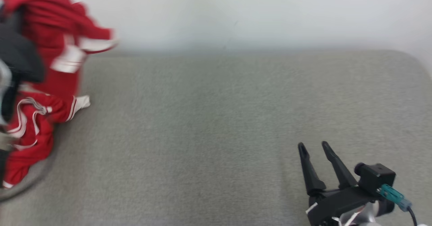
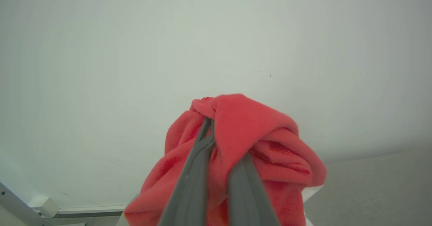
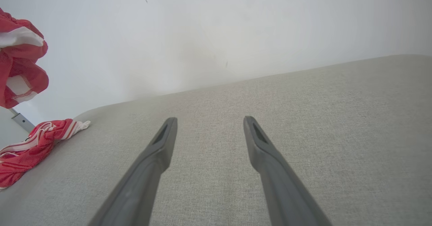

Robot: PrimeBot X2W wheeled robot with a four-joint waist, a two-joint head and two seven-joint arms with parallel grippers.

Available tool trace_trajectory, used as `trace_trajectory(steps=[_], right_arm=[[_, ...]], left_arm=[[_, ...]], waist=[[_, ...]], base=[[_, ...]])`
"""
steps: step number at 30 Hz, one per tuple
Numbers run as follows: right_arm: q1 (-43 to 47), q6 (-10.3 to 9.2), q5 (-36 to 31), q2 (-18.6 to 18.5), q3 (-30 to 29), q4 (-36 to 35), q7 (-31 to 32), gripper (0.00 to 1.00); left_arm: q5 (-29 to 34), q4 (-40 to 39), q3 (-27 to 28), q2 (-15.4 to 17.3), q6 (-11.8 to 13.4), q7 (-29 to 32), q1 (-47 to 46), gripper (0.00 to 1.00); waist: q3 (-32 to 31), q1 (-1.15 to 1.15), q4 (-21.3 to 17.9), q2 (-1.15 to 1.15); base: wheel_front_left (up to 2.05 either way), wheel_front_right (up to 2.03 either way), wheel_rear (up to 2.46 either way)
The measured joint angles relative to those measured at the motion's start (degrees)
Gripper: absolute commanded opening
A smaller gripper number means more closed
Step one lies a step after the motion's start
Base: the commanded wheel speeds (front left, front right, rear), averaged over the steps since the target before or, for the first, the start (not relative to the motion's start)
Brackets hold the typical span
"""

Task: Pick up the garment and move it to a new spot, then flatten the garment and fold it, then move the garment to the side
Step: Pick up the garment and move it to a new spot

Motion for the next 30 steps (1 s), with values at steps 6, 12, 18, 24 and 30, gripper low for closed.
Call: trace_trajectory(steps=[6,12,18,24,30], right_arm=[[0.7,0.00,-0.7,0.0,-1.9,-0.9,1.0,1.00],[0.8,0.00,-1.1,0.0,-2.0,-2.5,2.4,1.00],[1.6,0.00,-1.0,0.0,-1.4,-3.0,3.0,1.00],[1.9,0.00,-0.3,0.0,-1.1,-2.9,2.9,1.00],[2.0,0.00,0.1,0.0,-0.8,-2.0,2.4,1.00]], left_arm=[[-3.0,-8.5,-2.1,-8.7,2.0,-2.7,6.8,0.00],[-5.9,-12.8,-3.4,-14.6,3.0,-7.5,15.2,0.00],[-7.4,-12.8,-5.1,-17.9,2.4,-11.4,21.1,0.00],[-5.7,-6.4,-8.9,-20.4,1.9,-14.0,24.6,0.00],[-1.1,4.2,-14.0,-22.6,0.6,-19.2,25.1,1.00]], waist=[[-2.6,0.01,-3.9,0.00],[-3.1,0.01,-9.5,0.01],[-2.4,0.02,-15.7,0.01],[-1.1,0.02,-20.3,0.01],[0.2,0.03,-20.3,0.02]], base=[[0.00,0.00,0.00],[0.00,0.00,0.00],[0.00,0.00,0.00],[0.00,0.00,0.00],[0.00,0.00,0.00]])
